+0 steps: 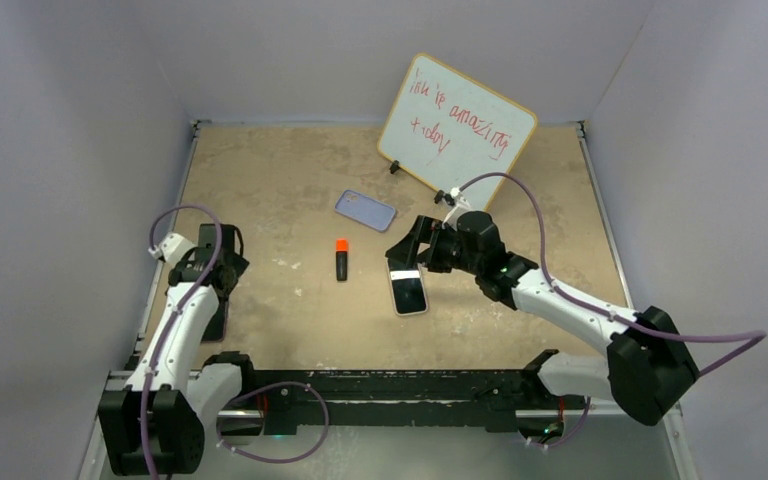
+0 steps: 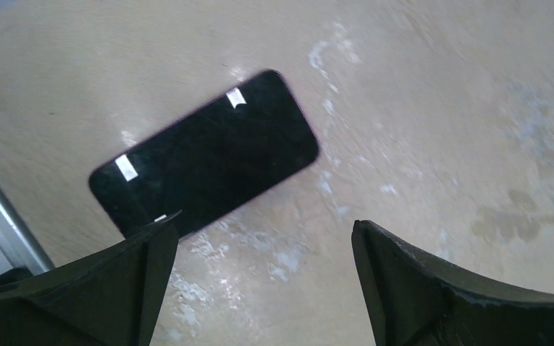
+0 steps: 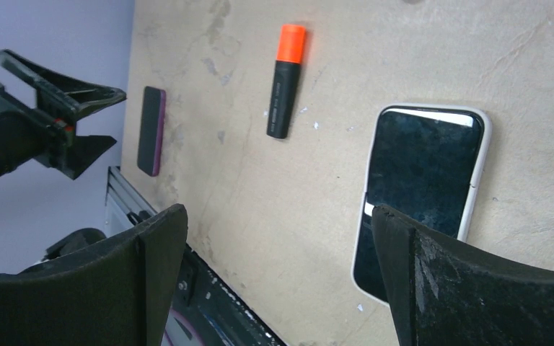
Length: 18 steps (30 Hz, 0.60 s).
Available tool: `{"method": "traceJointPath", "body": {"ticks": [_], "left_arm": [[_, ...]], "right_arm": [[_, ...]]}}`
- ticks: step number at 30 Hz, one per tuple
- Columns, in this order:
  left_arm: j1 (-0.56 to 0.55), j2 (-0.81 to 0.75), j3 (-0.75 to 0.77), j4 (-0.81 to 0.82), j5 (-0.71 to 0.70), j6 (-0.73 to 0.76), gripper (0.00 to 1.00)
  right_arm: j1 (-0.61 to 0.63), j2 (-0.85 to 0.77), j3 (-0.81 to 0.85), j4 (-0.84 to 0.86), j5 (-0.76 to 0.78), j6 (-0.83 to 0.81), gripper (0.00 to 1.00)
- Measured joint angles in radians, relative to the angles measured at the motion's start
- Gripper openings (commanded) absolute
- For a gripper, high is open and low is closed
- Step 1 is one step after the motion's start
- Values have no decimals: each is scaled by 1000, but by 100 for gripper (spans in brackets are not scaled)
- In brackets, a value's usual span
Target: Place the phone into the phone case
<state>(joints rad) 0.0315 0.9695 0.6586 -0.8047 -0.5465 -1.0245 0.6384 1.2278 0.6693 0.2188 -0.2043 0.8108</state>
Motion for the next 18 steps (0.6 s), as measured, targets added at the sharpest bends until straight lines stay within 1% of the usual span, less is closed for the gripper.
{"method": "traceJointPath", "body": {"ticks": [3,6,10,12,14,18], "left_arm": [[64,22,0,-17,-48,-63,92],[136,42,0,-23,-54,-103,92],[299,93,0,-13,-1,-124,92],[369,117,2,-10,25,-128,89],[420,153,20,-14,40,-141,88],[468,216,45,16,68,-168,90]], "right_arm": [[0,-40,-8,-6,0,2,99],[0,-59,-8,-9,-6,5,99],[0,-65,-8,-33,-26,-5,99],[0,-65,-8,-49,-31,-9,99],[0,-65,-8,-57,-41,-9,99],[0,-64,-8,-56,-66,-7,98]]}}
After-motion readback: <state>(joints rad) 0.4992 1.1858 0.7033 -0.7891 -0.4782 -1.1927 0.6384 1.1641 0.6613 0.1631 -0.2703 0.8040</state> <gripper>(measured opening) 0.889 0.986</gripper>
